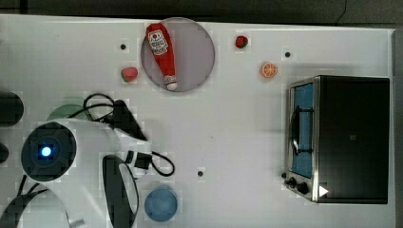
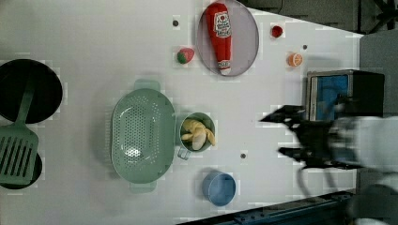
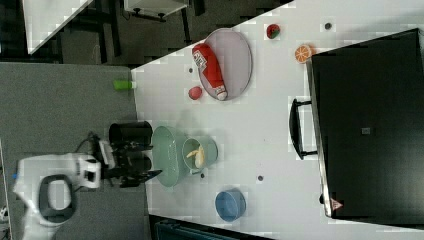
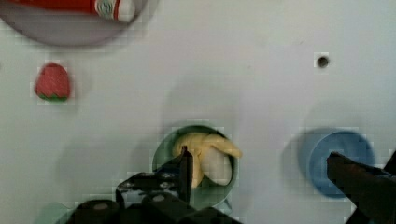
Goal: Pick Banana and place it in mug.
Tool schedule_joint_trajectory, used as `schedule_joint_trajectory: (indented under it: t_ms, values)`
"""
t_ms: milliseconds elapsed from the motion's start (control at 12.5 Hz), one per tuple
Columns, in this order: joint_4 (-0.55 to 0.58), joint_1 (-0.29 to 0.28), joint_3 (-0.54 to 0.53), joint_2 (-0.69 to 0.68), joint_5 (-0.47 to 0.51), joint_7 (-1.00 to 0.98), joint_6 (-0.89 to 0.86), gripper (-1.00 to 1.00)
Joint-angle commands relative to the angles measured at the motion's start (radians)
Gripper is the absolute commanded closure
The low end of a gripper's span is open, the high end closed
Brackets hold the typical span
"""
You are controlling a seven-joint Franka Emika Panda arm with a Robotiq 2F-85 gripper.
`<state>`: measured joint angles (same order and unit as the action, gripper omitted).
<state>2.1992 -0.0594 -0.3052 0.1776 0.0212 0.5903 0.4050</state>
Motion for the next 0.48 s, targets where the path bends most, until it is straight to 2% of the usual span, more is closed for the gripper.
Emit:
schedule_joint_trajectory:
  t_ms: [80, 480]
  values:
    - [-0.122, 0.037, 0.148, 0.035, 0.015, -0.179, -0.088, -1.00]
    - [-0.289, 0.043, 0.361, 0.044, 0.001, -0.371, -0.258, -1.00]
